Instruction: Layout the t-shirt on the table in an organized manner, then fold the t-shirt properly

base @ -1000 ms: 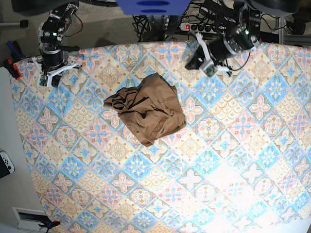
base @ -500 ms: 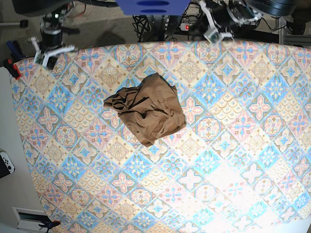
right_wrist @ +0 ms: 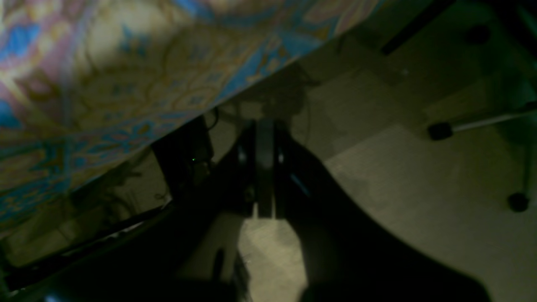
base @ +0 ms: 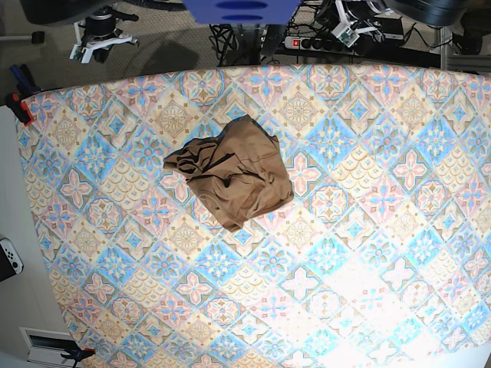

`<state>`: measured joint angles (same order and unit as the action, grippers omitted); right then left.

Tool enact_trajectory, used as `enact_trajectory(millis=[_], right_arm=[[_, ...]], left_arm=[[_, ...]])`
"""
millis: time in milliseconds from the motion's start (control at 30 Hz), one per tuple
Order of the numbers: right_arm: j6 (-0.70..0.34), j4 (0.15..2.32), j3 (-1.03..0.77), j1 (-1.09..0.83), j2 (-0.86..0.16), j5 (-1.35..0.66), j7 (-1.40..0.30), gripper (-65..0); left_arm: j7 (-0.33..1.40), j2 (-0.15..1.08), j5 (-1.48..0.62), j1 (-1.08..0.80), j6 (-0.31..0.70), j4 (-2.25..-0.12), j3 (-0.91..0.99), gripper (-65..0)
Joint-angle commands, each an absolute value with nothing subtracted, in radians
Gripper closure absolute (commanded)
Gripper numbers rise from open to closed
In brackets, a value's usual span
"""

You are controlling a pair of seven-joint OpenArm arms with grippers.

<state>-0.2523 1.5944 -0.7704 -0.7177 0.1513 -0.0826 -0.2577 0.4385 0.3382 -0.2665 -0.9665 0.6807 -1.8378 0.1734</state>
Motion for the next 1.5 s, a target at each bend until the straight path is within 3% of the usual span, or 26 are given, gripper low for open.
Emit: enact_trajectory(millis=[0, 200, 433, 667, 800, 900, 1033, 1300, 1467], right_arm=[[-0.248, 1.578, -0.777, -0.745, 0.147, -0.088, -0.228, 0.0], [-0.248, 1.356, -0.776, -0.746, 0.147, -0.088, -0.139, 0.0], [-0.249, 1.178, -0.771, -0.746, 0.140, -0.087, -0.087, 0.0], [-0.251, 0.987, -0.769, -0.746, 0.036, -0.087, -0.085, 0.0], [-0.374, 0.897, -0.776, -0.668, -0.028, -0.093, -0.084, 0.0], [-0.406, 0.826, -0.779, -0.547, -0.067, -0.091, -0.084, 0.0], [-0.406, 0.691, -0.796, -0.538, -0.081, -0.090, -0.084, 0.0], [-0.406, 0.515, -0.797, -0.535, -0.081, -0.096, 0.005, 0.0], [-0.406, 0.335, -0.846, -0.392, -0.099, -0.088, 0.015, 0.0]], left_arm=[[0.424, 0.343, -0.282, -0.983, 0.688, -1.828, 0.176, 0.0], [0.423, 0.295, -0.245, -0.924, 0.688, -1.705, 0.176, 0.0], [0.421, 0.174, -0.018, -0.862, 0.684, -1.609, 0.222, 0.0], [0.343, 0.099, 0.122, -0.785, 0.680, -1.486, 0.240, 0.0], [0.216, 0.074, 0.232, -0.725, 0.677, -1.290, 0.243, 0.0], [0.160, 0.070, 0.245, -0.671, 0.677, -1.132, 0.306, 0.0], [0.059, 0.076, 0.286, -0.598, 0.677, -0.944, 0.380, 0.0], [-0.101, 0.124, 0.550, -0.427, 0.677, -0.624, 0.568, 0.0], [-0.148, 0.197, 0.693, -0.288, 0.636, -0.390, 0.651, 0.0]])
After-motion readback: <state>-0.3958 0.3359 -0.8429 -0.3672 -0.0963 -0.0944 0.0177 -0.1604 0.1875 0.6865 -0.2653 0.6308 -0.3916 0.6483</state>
